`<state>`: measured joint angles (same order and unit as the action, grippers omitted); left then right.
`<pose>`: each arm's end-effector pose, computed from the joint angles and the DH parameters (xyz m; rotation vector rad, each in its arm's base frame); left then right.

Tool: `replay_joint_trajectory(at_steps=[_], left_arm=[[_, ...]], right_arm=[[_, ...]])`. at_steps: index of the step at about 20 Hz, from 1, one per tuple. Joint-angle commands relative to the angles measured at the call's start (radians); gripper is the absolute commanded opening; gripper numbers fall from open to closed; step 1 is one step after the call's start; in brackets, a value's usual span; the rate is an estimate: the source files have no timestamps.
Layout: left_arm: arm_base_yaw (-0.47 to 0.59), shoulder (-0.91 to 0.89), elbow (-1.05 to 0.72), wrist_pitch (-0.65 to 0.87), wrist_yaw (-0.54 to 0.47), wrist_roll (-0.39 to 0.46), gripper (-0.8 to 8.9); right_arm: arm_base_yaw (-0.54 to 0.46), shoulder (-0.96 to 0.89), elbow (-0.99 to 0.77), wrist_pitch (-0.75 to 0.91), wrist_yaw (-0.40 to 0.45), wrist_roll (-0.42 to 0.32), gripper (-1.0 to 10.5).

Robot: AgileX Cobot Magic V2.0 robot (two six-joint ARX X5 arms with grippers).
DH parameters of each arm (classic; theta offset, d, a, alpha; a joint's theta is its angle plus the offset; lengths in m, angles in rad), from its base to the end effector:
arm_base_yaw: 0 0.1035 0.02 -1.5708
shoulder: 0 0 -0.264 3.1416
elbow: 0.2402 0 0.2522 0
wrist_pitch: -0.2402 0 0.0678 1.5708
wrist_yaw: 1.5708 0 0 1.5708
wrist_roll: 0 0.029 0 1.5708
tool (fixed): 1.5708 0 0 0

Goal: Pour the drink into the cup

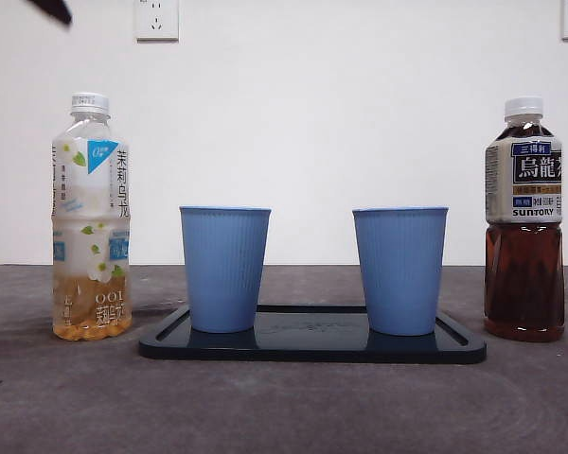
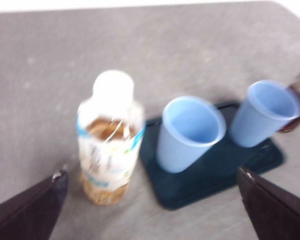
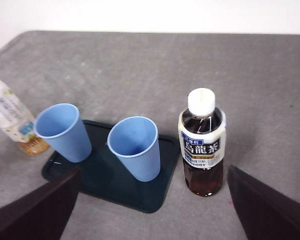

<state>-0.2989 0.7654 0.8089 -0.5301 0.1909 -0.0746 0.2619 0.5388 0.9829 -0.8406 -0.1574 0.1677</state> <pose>0.1483 -0.0514 0.3120 -0.0451 0.5083 -0.4614 0.0740 0.0245 0.3611 0.1422 0.4325 0.3792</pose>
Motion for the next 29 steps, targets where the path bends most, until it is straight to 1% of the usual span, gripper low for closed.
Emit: replay_joint_trajectory(at_steps=[1, 2, 3, 8, 10, 13, 16, 21, 27, 29], left_arm=[[-0.003, 0.006, -0.079, 0.116, -0.011, -0.057, 5.54], [-0.003, 0.008, -0.107, 0.166, -0.012, -0.077, 5.54], [-0.003, 0.011, -0.137, 0.219, -0.014, -0.079, 5.54], [-0.003, 0.082, -0.235, 0.388, -0.019, -0.103, 5.54], [-0.003, 0.131, -0.238, 0.414, -0.019, -0.102, 5.54], [-0.003, 0.216, -0.238, 0.502, -0.019, -0.101, 5.54], [-0.003, 0.304, -0.238, 0.587, -0.045, -0.096, 5.54], [-0.003, 0.423, -0.238, 0.741, -0.045, -0.084, 5.54], [-0.002, 0.517, -0.238, 0.844, -0.047, -0.071, 5.54], [-0.002, 0.543, -0.238, 0.869, -0.065, -0.066, 5.54]], right_arm=[[0.004, -0.025, 0.077, -0.056, -0.001, 0.029, 4.7], [0.004, -0.032, 0.098, -0.076, -0.002, 0.032, 4.7], [0.004, -0.037, 0.120, -0.095, -0.002, 0.032, 4.7], [0.004, -0.038, 0.151, -0.113, -0.031, 0.063, 4.7], [0.004, -0.038, 0.151, -0.117, -0.031, 0.068, 4.7], [0.004, -0.038, 0.151, -0.118, -0.030, 0.068, 4.7], [0.004, -0.038, 0.151, -0.118, -0.030, 0.068, 4.7], [0.004, -0.038, 0.151, -0.118, -0.026, 0.068, 4.7], [0.004, -0.038, 0.151, -0.118, -0.026, 0.068, 4.7], [0.004, -0.038, 0.151, -0.118, -0.026, 0.068, 4.7]])
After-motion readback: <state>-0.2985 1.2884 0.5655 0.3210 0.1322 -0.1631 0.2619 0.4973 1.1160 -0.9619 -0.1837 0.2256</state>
